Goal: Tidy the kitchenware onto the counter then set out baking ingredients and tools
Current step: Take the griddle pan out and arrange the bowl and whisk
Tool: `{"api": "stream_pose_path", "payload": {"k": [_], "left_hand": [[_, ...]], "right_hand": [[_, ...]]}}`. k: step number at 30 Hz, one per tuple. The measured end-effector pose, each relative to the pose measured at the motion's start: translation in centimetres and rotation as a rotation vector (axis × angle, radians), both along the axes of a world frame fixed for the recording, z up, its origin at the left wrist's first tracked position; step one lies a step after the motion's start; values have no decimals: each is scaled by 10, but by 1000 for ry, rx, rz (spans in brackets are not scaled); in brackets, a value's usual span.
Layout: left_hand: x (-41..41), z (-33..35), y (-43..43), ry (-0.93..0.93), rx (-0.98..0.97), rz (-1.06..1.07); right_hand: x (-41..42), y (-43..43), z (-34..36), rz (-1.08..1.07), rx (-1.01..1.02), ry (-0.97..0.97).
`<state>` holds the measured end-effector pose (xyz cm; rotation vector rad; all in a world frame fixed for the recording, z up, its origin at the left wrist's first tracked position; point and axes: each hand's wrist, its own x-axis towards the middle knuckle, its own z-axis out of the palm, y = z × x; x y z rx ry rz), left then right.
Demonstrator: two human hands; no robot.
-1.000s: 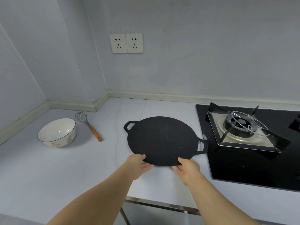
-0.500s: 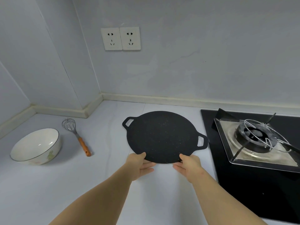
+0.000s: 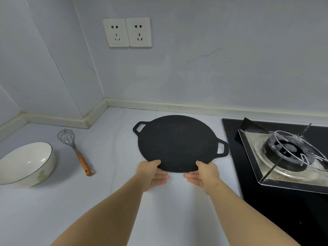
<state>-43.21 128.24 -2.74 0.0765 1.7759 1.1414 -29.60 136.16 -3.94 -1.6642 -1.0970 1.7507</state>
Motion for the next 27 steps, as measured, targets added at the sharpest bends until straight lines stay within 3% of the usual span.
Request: {"api": "stream_pose_path", "payload": {"k": [5, 11, 21, 27], "left_hand": [[0, 1, 3, -46, 3, 141], [8, 1, -5, -13, 29, 188], [35, -6, -48, 111, 105, 169], [55, -7, -104, 2, 188, 91]], "right_hand": [[-4, -7, -7, -139, 92, -69], [6, -24, -5, -226, 79, 37], [32, -71, -1, -196, 55, 53], [62, -111, 2, -133, -26, 48]]}}
